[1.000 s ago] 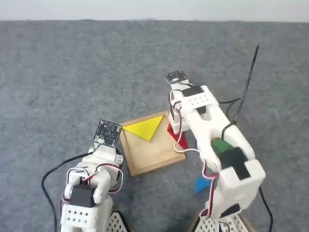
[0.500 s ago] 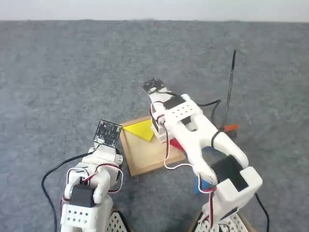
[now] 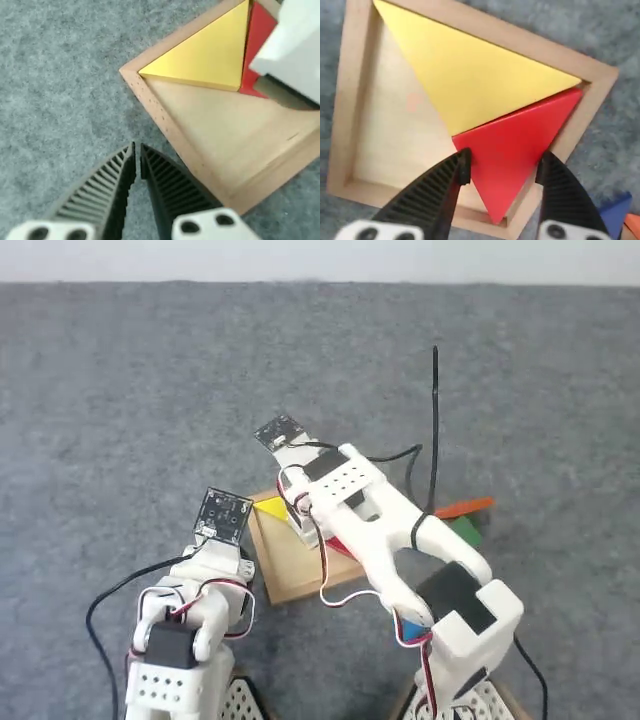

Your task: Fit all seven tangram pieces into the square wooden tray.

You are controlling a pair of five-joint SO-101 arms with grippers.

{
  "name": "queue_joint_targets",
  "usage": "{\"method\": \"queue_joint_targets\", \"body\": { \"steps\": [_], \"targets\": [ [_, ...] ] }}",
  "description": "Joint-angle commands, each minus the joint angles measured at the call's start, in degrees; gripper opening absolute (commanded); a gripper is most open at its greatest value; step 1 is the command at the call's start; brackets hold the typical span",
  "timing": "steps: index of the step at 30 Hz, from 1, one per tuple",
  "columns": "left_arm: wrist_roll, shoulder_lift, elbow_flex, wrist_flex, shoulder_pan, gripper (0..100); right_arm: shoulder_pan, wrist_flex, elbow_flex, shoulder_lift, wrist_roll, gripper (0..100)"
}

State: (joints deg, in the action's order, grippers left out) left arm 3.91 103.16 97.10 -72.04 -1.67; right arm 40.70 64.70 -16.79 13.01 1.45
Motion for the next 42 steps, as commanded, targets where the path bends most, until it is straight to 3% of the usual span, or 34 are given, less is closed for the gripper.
{"method": "queue_joint_targets", "body": {
  "steps": [1, 14, 26, 35, 42],
  "targets": [
    [0.09, 1.05, -0.57, -0.26, 0.35, 2, 0.13, 0.48, 1.05, -2.86, 0.18, 21.2],
    [0.09, 1.05, -0.57, -0.26, 0.35, 2, -16.84, -1.27, 1.58, 2.68, 0.62, 21.2],
    [0.09, 1.05, -0.57, -0.26, 0.35, 2, -19.38, -0.13, 1.93, 1.98, 0.18, 21.2],
    [0.09, 1.05, -0.57, -0.26, 0.35, 2, -28.70, 6.02, -4.13, -24.75, -0.70, 21.3],
    [0.09, 1.05, -0.57, -0.26, 0.35, 2, -37.67, 2.51, -22.95, -33.01, 6.95, 21.2]
  ]
}}
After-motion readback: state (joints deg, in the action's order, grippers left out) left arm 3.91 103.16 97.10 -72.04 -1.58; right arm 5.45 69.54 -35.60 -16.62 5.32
